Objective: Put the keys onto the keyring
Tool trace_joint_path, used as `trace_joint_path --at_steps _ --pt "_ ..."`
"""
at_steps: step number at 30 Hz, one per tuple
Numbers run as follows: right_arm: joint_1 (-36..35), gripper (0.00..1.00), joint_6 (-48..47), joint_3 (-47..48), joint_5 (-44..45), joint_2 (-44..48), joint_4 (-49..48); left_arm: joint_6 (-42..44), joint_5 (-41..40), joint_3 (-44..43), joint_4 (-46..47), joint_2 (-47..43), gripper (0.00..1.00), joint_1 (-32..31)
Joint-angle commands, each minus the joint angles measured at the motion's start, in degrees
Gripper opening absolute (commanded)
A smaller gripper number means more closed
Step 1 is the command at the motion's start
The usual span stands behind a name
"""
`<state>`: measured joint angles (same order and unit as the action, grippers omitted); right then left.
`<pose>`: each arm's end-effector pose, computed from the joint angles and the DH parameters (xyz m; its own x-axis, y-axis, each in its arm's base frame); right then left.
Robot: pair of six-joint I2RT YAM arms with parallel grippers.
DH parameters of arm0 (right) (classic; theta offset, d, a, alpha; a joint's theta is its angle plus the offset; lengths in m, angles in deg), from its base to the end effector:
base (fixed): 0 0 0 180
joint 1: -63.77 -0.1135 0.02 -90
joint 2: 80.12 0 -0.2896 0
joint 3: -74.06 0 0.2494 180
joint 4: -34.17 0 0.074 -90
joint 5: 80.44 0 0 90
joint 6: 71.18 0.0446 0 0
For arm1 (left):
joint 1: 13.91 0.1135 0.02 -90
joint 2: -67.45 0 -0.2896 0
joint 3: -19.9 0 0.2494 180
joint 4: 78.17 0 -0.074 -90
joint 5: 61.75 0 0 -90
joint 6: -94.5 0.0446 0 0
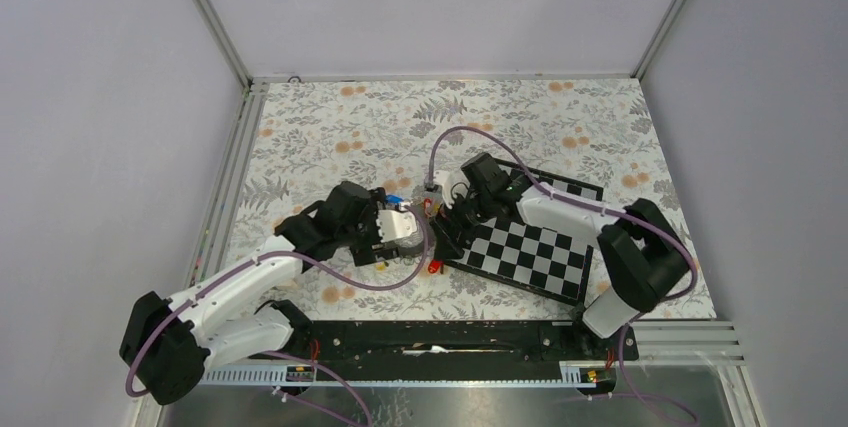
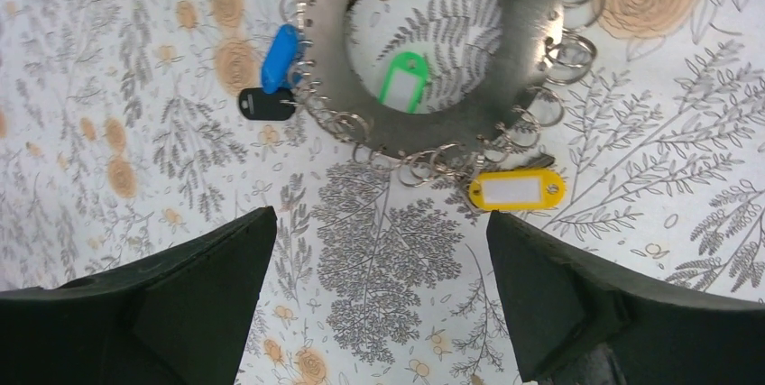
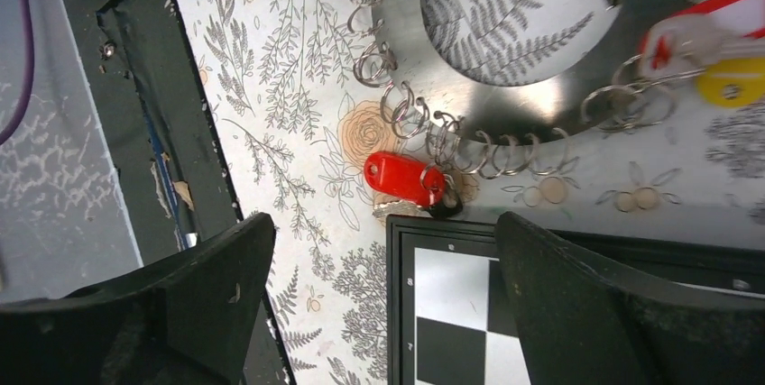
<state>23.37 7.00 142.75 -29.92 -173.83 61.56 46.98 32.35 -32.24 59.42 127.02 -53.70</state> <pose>0.2336 0.2360 0.2111 -0.4277 -0.5716 -0.7003 -0.9023 0.2241 0.3682 0.1494 -0.1286 0.2404 0.0219 0.8584 -0.5125 0.8935 0.2132 0.3952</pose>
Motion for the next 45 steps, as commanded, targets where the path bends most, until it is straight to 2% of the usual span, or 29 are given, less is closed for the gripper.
trace_joint_path --at_steps 1,11,15,21,25,28,32,37,41,45 --pt "0.28 1.00 -3.20 0.78 6.43 7.20 0.02 -2.25 1.11 -2.52 5.23 -2.61 0.99 1.82" --pt "7.61 1.00 -3.64 2.99 16.17 17.28 0.00 -11.88 0.63 -7.37 12.11 -1.36 0.99 4.40" --pt "10.52 1.00 -2.73 3.73 25.30 21.59 -0.95 -17.11 -0.73 -10.06 16.01 0.61 0.99 7.08" --pt "14.96 1.00 -0.50 2.20 34.84 28.00 -4.73 -27.79 2.81 -14.03 23.02 4.48 0.99 16.52" --pt "17.48 1.00 1.15 2.11 39.80 28.20 -4.93 -33.71 1.48 -11.65 33.66 4.22 0.99 22.63" --pt "19.22 1.00 2.71 2.34 43.09 27.27 -5.44 -37.74 0.19 -10.03 39.42 4.27 0.99 24.65" --pt "21.45 1.00 5.27 4.60 45.07 25.52 -5.47 -41.99 0.40 -8.94 44.41 4.60 0.99 26.04" --pt "22.59 1.00 7.34 4.84 45.03 26.03 -6.29 -49.58 -3.23 -5.38 50.33 2.22 0.99 28.66" --pt "23.82 1.00 7.21 1.78 42.57 28.47 -9.17 -49.36 -3.63 -2.92 51.52 1.21 0.99 29.16" --pt "25.54 1.00 7.19 -2.68 39.91 32.74 -13.89 -46.66 -0.52 -0.61 52.63 0.25 0.99 29.20"
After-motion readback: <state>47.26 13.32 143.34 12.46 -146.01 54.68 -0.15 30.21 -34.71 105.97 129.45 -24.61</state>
